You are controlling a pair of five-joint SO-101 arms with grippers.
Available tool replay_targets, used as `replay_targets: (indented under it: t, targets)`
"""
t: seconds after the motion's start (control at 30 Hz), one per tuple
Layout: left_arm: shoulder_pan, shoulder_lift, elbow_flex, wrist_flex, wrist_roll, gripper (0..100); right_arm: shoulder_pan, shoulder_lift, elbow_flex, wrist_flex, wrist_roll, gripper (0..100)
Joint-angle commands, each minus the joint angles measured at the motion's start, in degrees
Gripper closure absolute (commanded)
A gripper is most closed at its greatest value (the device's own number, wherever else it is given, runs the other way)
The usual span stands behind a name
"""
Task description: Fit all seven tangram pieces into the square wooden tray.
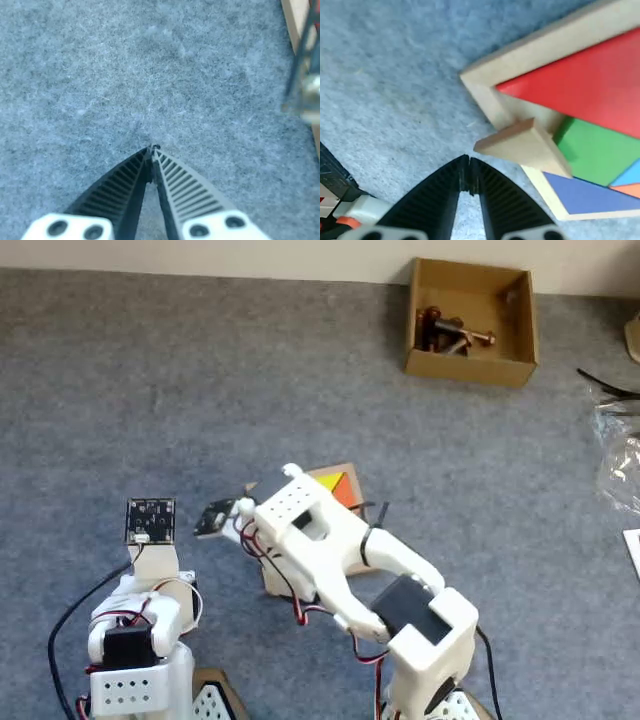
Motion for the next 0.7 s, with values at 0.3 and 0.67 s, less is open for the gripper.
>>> replay_targets:
  t: [0.3, 0.67]
  targets:
    - [-0.5, 0.4, 1.2, 0.4, 0.1, 100, -0.8, -3.0, 0.0, -4.5, 0.2, 99.3]
    - [-0.5, 0.4, 1.2, 0.4, 0.1, 100, -0.9, -3.0, 0.0, -7.7, 0.2, 99.3]
